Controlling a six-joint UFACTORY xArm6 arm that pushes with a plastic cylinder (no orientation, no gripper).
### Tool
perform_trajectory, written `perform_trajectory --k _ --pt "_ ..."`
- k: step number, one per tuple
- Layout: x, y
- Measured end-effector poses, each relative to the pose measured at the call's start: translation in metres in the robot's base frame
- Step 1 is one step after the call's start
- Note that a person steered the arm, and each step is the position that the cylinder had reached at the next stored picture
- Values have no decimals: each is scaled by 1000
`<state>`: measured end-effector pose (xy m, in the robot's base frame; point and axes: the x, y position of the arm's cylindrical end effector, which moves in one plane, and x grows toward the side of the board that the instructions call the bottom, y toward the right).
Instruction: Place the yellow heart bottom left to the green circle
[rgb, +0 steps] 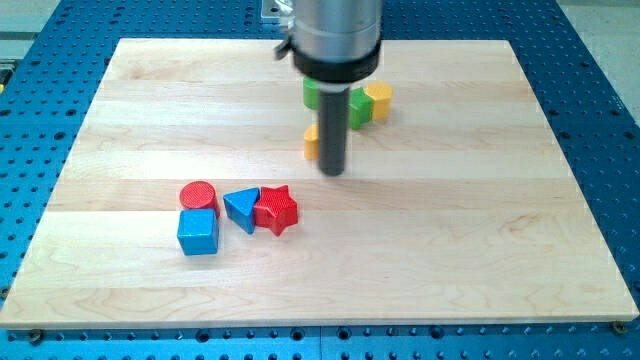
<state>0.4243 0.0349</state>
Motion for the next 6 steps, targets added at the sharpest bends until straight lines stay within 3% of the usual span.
perform_trajectory --k 1,2,4,5,6 --pt "-35 52" --pt "19 39" --pt "19 -21" --pt "-1 -31" --pt "-48 -2"
